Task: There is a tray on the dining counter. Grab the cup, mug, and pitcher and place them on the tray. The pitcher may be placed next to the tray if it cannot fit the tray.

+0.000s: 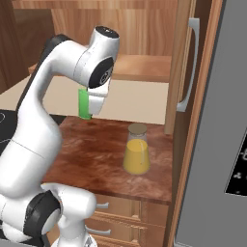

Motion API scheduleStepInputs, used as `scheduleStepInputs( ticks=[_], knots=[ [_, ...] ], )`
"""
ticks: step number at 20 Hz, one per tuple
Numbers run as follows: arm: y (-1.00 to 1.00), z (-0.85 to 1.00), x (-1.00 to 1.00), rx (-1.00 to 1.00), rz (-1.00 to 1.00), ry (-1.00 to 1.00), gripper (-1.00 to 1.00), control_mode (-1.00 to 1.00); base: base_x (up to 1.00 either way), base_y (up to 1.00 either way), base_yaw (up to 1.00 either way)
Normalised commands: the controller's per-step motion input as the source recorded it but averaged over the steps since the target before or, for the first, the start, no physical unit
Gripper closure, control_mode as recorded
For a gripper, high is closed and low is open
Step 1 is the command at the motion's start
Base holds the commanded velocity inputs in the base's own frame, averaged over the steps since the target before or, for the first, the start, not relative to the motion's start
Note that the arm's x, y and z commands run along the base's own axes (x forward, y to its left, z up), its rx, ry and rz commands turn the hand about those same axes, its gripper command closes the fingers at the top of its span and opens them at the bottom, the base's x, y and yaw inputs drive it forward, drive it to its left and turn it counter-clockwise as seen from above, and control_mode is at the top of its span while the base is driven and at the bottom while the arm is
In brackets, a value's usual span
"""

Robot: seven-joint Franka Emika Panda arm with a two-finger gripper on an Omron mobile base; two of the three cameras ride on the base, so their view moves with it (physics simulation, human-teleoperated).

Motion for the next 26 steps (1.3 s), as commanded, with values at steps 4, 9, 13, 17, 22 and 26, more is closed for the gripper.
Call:
scheduleStepInputs(
  ticks=[4,9,13,17,22,26],
  knots=[
    [0.19,-0.22,-0.44,-0.13,0.00,-0.07,1.00,-1.00,0.00,0.00,0.00],
    [0.17,-0.04,-0.18,-0.10,0.00,-0.01,1.00,-1.00,0.00,0.00,0.00],
    [0.00,0.00,-0.45,0.00,0.02,0.00,1.00,-1.00,0.00,0.00,0.00],
    [0.00,-0.03,-0.43,0.00,0.02,0.00,1.00,-1.00,0.00,0.00,0.00],
    [0.03,-0.11,-0.32,0.00,0.00,-0.06,1.00,-1.00,0.00,0.00,0.00],
    [0.00,0.00,0.00,0.00,0.00,-0.04,1.00,-1.00,0.00,0.00,0.00]
  ],
)
